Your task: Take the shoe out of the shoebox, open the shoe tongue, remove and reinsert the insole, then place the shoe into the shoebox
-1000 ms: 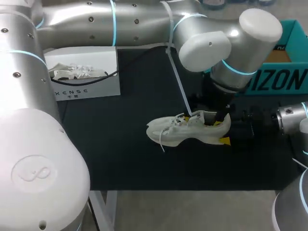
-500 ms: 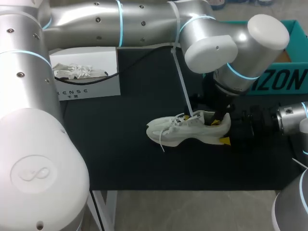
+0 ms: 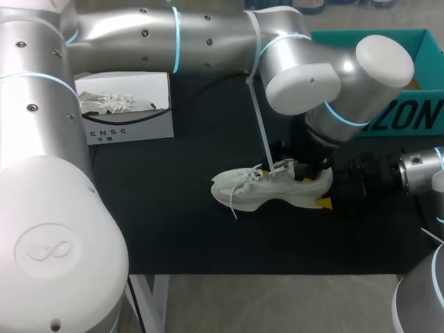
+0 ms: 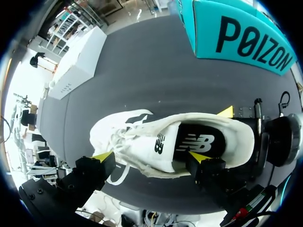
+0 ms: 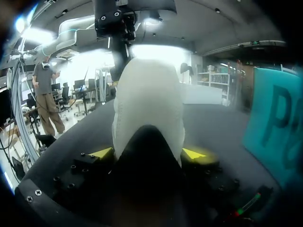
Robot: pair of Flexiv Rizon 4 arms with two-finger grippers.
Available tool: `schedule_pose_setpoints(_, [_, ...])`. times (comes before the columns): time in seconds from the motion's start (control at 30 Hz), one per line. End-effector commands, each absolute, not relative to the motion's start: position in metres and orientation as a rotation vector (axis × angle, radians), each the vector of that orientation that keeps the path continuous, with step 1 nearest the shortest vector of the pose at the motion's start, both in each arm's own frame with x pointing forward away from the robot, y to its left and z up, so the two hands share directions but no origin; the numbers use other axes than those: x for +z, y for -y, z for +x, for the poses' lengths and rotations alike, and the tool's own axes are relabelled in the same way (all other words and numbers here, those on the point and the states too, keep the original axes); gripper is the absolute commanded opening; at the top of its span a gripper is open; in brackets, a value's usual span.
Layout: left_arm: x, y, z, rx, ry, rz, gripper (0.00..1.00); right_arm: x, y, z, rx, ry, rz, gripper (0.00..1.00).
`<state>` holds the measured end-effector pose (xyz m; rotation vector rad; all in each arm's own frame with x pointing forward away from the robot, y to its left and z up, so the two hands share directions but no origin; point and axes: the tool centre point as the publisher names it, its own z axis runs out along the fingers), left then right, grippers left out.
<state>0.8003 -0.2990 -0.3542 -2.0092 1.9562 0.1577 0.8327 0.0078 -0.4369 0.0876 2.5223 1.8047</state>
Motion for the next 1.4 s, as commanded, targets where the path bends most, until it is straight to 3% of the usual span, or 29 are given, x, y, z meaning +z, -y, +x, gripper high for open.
schedule_pose_setpoints(0.03, [-0.362, 0.298, 0.794, 0.117, -1.784, -2.156, 1.0, -0.445, -0.012, 0.832, 1.803, -2.523, 0.089, 0.0])
schedule_pose_setpoints(0.93, [-0.362, 0.288, 0.806, 0.129, -1.75, -2.161, 1.0, -0.445, -0.012, 0.832, 1.803, -2.523, 0.089, 0.0])
schedule_pose_setpoints(0.97, [-0.362, 0.289, 0.807, 0.132, -1.752, -2.158, 0.96, -0.445, -0.012, 0.832, 1.803, -2.523, 0.089, 0.0])
schedule_pose_setpoints(1.0, [-0.362, 0.29, 0.807, 0.132, -1.752, -2.158, 0.6, -0.445, -0.012, 0.832, 1.803, -2.523, 0.089, 0.0])
schedule_pose_setpoints(1.03, [-0.362, 0.29, 0.807, 0.133, -1.755, -2.155, 0.33, -0.445, -0.012, 0.832, 1.803, -2.523, 0.089, 0.0])
schedule_pose_setpoints(1.07, [-0.362, 0.29, 0.808, 0.136, -1.758, -2.152, 0.0, -0.445, -0.012, 0.832, 1.803, -2.523, 0.089, 0.0])
schedule_pose_setpoints(1.4, [-0.363, 0.293, 0.809, 0.138, -1.776, -2.141, 0.0, -0.445, -0.012, 0.832, 1.803, -2.523, 0.089, 0.0])
